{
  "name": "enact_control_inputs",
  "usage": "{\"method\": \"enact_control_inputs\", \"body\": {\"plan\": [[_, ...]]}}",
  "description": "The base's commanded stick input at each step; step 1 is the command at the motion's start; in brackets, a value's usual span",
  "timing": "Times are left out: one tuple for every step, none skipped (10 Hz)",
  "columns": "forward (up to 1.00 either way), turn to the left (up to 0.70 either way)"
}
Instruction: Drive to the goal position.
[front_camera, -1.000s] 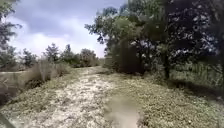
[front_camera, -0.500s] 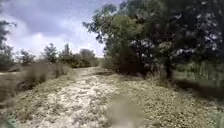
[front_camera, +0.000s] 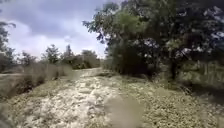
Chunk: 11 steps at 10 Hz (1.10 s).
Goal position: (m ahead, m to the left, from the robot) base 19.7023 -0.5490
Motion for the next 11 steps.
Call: {"method": "enact_control_inputs", "body": {"plan": [[0.5, 0.0], [0.5, 0.0], [0.5, 0.0], [0.5, 0.0], [0.5, 0.0], [0.5, 0.0], [0.5, 0.0], [0.5, 0.21], [0.5, 0.45], [0.5, 0.11], [0.5, 0.0]]}}
